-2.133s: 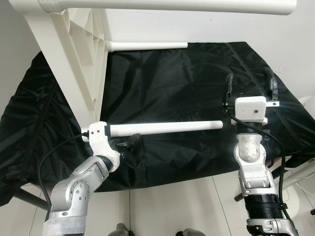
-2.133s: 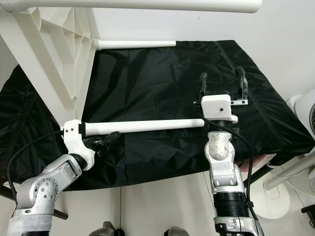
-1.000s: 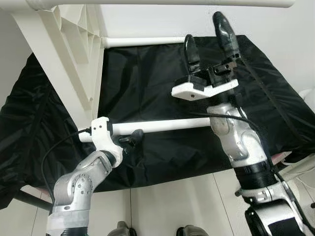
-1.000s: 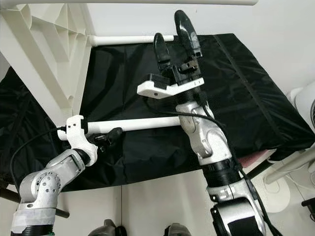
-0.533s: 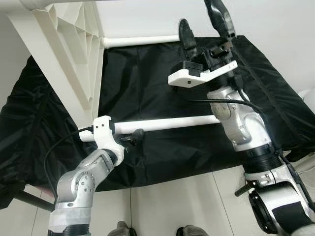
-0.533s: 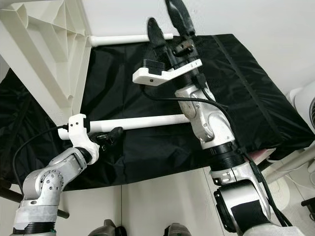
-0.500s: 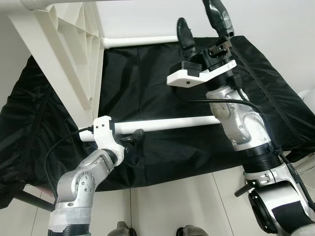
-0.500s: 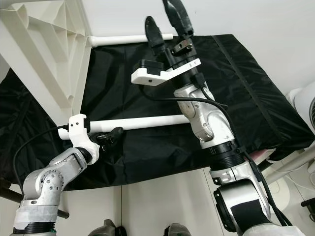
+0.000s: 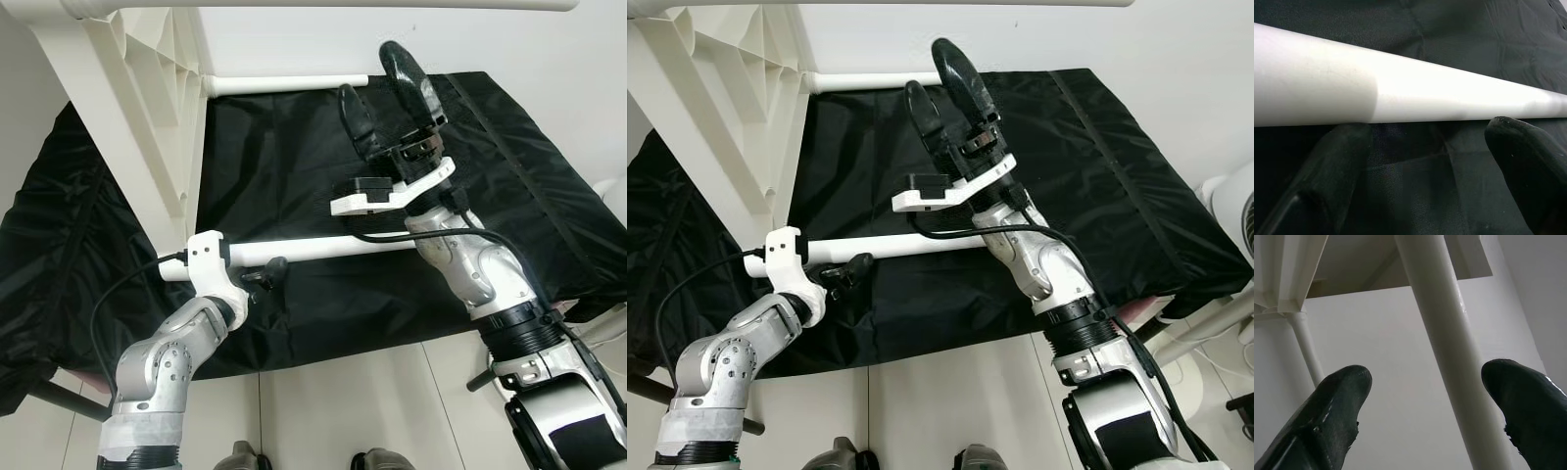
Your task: Building children table
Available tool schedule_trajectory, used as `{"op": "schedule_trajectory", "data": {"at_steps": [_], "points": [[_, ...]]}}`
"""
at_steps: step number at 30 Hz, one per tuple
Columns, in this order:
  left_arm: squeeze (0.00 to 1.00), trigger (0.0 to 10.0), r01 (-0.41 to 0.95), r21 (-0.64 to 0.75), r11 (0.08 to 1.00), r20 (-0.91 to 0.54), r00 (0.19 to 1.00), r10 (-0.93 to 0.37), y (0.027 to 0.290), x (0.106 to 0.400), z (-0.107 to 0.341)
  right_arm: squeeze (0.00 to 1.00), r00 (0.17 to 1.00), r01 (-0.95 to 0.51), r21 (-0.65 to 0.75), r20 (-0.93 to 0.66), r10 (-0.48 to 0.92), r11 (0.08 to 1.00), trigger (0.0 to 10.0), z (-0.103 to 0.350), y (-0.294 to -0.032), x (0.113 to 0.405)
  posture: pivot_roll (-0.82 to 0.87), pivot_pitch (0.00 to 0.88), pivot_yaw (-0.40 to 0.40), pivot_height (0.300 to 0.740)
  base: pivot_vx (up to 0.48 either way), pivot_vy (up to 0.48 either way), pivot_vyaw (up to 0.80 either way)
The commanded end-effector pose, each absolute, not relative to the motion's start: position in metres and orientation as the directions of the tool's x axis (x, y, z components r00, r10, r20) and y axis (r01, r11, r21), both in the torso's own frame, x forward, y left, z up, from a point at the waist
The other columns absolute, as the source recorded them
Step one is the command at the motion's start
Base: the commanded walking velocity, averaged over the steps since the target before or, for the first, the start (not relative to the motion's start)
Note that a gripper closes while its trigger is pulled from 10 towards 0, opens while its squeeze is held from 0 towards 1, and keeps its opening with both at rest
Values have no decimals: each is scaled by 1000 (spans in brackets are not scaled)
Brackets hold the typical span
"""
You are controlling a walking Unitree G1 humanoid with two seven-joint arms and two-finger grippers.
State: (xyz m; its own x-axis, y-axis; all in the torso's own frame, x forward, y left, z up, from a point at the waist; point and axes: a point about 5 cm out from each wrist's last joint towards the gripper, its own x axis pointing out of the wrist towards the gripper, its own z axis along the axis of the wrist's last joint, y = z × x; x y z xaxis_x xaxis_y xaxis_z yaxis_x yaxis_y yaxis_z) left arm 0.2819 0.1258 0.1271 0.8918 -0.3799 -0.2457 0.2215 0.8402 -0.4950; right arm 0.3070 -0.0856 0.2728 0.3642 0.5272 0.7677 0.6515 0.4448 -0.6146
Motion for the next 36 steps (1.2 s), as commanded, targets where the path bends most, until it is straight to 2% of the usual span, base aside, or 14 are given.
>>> {"op": "schedule_trajectory", "data": {"at_steps": [1, 13, 19, 30, 33, 36], "points": [[0, 10000, 244, -484, 841, -229, 891, -391, 128, 284, 129, 0, 328, 666, -582, 790, 518, 467, 10000, 285, -82, 306, -87, 47, 71, 740, 0, 0, 0], [0, 10000, 245, -489, 837, -226, 891, -393, 125, 282, 128, 0, 275, 654, -521, 839, 469, 548, 10000, 325, -75, 310, -89, 54, 65, 740, 0, 0, 0], [0, 10000, 244, -491, 836, -226, 891, -393, 125, 282, 128, 0, 269, 654, -513, 845, 462, 556, 10000, 339, -77, 311, -89, 55, 64, 740, 0, 0, 0], [0, 10000, 241, -492, 836, -227, 892, -390, 125, 280, 127, 0, 315, 637, -570, 807, 500, 519, 10000, 345, -77, 318, -91, 62, 58, 740, 0, 0, 0], [0, 10000, 238, -494, 836, -227, 893, -388, 125, 280, 127, 0, 371, 622, -636, 753, 543, 457, 10000, 350, -74, 325, -95, 64, 59, 740, 0, 0, 0], [0, 10000, 238, -494, 836, -227, 893, -388, 125, 280, 127, 0, 371, 622, -636, 753, 543, 457, 10000, 350, -74, 325, -95, 64, 59, 740, 0, 0, 0]]}}
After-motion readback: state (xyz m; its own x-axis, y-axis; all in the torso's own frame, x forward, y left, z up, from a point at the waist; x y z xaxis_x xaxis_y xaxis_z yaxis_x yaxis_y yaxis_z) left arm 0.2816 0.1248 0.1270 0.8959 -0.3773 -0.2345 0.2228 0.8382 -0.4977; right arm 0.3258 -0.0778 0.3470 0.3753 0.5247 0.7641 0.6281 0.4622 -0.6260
